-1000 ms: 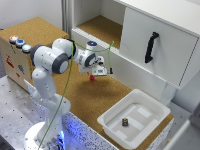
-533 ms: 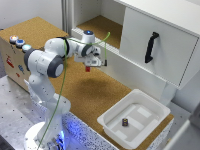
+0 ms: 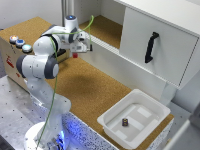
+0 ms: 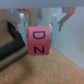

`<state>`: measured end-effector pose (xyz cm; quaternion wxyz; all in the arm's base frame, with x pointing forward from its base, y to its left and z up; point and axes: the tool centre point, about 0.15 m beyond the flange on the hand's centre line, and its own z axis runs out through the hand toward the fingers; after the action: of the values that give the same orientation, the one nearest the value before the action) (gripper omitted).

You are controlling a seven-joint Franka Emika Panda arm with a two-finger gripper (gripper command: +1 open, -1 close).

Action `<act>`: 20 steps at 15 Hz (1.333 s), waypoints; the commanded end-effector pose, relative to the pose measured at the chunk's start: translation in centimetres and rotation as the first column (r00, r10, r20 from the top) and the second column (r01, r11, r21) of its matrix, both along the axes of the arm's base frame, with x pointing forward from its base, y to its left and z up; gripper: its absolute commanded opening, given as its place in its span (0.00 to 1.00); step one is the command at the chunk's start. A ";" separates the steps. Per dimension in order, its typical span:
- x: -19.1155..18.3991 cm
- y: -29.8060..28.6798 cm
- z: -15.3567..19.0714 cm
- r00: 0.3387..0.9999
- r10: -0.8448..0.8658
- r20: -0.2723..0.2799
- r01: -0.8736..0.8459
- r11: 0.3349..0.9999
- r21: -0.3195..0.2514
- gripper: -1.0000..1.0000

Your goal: Put the pink object on top of the drawer

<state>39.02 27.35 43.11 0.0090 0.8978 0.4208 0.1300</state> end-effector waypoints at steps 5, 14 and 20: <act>1.3 16.1 4.2 0.962 0.257 -0.095 -0.266 0.959 -0.094 0.00; -1.1 22.0 1.6 0.809 0.535 -0.242 -0.581 0.790 -0.197 0.00; -3.8 19.9 4.6 0.846 0.495 -0.199 -0.518 0.851 -0.084 1.00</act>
<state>36.51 46.97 44.47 0.0093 0.7459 0.6639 0.0534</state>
